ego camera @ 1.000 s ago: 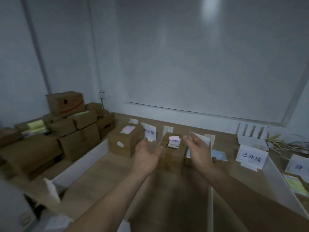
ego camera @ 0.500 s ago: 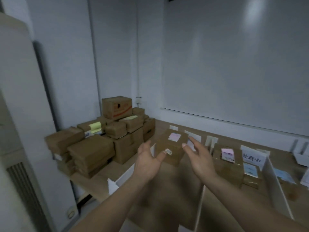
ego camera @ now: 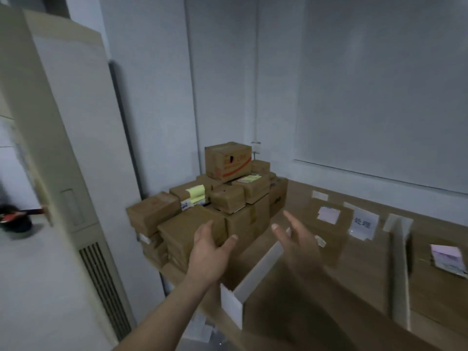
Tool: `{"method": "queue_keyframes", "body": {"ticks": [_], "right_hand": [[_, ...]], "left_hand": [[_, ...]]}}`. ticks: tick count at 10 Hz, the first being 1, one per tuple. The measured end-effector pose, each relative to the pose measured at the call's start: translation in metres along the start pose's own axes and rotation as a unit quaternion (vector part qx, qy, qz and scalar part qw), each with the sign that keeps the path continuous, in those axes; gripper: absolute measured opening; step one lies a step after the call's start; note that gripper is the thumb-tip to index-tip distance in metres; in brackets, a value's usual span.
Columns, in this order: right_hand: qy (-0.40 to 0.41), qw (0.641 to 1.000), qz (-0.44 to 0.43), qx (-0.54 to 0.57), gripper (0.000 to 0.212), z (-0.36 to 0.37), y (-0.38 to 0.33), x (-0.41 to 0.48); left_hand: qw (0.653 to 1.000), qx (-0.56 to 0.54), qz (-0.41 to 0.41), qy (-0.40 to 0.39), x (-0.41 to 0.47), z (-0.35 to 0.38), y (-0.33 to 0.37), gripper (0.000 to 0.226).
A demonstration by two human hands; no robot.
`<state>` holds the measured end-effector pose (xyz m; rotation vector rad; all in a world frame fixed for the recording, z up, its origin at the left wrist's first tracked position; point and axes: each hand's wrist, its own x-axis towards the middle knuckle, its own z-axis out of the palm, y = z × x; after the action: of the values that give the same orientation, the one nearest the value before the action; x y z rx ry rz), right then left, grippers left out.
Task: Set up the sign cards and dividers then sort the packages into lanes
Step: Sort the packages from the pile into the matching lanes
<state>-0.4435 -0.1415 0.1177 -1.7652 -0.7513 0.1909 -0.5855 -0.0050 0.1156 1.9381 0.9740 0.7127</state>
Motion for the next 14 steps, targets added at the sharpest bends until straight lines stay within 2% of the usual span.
{"method": "queue_keyframes", "body": {"ticks": [2,3,5,7,9,10,11,13,14], "right_hand": [[-0.052,0.999,0.004,-0.001,0.075,0.056,0.012,0.068],[-0.097,0.995,0.004,-0.008,0.062,0.080,0.023,0.097],[-0.144,0.989,0.030,0.014,0.067,0.120,0.033,0.137],[-0.183,0.982,0.031,0.023,0.056,0.152,0.050,0.169],[-0.163,0.986,0.024,-0.014,0.011,0.182,0.049,0.189],[-0.156,0.987,0.031,-0.024,0.032,0.203,0.056,0.198],[-0.124,0.986,0.100,-0.040,0.067,0.230,0.063,0.208],[-0.066,0.970,0.233,0.036,0.074,0.281,0.065,0.219],[-0.030,0.957,0.276,0.084,0.060,0.302,0.065,0.219]], "left_hand": [[0.998,-0.012,-0.041,0.044,0.072,-0.020,-0.028,0.081],[0.996,-0.024,-0.060,0.067,0.100,-0.028,-0.039,0.079],[0.988,-0.032,-0.104,0.108,0.141,-0.038,-0.070,0.100],[0.983,-0.040,-0.132,0.123,0.176,-0.039,-0.090,0.097],[0.980,-0.071,-0.150,0.113,0.217,-0.038,-0.114,0.072],[0.985,-0.052,-0.136,0.095,0.244,-0.039,-0.131,0.060],[0.994,0.006,-0.082,0.068,0.272,-0.041,-0.149,0.056],[0.992,0.125,0.009,0.001,0.326,-0.052,-0.182,0.059],[0.984,0.165,-0.011,-0.061,0.350,-0.054,-0.197,0.063]]}}
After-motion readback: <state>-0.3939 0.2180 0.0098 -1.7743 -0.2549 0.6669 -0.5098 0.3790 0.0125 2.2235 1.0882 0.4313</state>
